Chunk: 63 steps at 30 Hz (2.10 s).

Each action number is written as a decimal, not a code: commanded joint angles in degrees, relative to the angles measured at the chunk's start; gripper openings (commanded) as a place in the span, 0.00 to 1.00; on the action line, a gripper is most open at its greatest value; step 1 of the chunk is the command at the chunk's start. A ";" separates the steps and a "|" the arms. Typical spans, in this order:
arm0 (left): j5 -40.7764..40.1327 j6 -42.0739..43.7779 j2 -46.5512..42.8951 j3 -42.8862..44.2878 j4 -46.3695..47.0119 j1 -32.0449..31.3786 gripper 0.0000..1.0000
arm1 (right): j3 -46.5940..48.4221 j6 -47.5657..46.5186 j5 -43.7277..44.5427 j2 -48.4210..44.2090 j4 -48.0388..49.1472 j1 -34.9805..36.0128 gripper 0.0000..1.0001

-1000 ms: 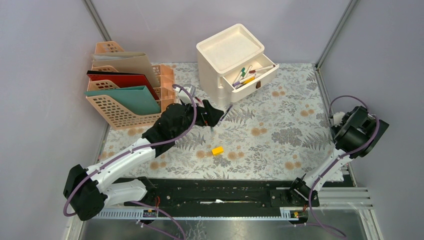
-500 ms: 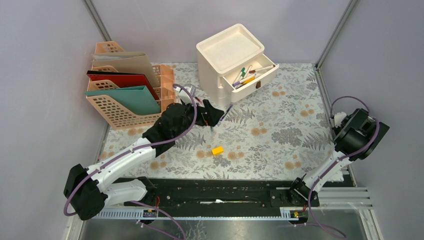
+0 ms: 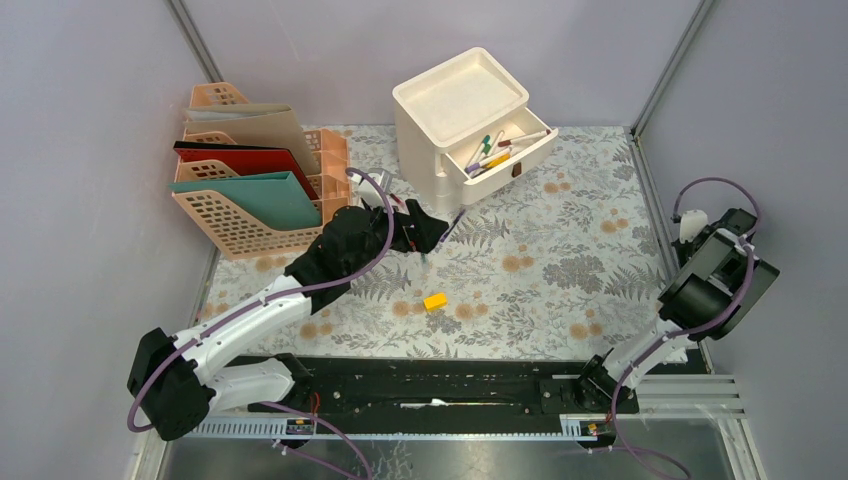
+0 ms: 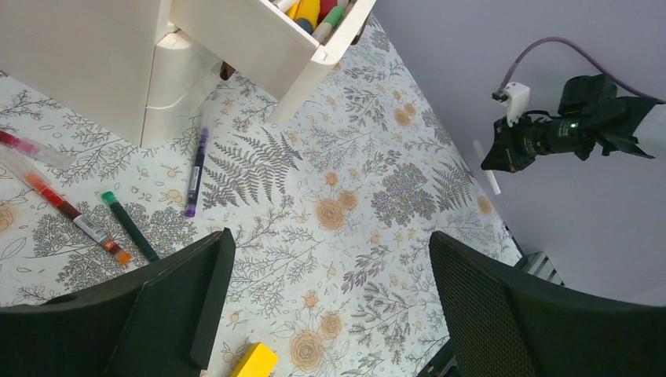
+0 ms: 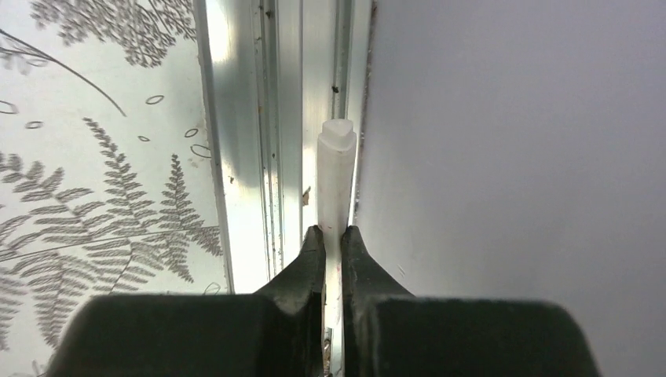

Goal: Organize the desk
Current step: Pick up the stationery from the corner of the board, then place the stationery in the drawer.

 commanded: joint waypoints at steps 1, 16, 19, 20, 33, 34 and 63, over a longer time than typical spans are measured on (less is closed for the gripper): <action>0.88 0.70 -0.76 2.41 3.66 0.28 0.99 | -0.15 2.80 -4.02 -6.03 -1.82 -0.35 0.00; 9.05 -8.93 0.63 -1.18 16.80 3.31 0.99 | 8.06 17.29 -49.32 -15.62 -30.02 6.61 0.00; 10.74 -8.82 1.41 0.08 15.53 3.32 0.99 | 7.67 24.41 -56.78 -17.57 -29.80 12.95 0.00; 10.60 -8.50 1.38 0.38 14.68 3.36 0.99 | 7.85 27.14 -58.62 -18.28 -28.84 14.82 0.00; 1.49 -4.72 -7.36 -3.10 6.73 3.41 0.99 | 13.61 83.27 -56.21 -21.95 20.79 33.76 0.00; 0.19 -4.38 -8.04 -3.17 5.69 3.41 0.99 | 15.18 85.70 -53.22 -20.95 22.04 34.98 0.00; -8.85 -7.12 -8.07 1.20 -11.93 5.34 0.99 | 41.66 67.22 -28.74 -6.96 -2.92 49.94 0.88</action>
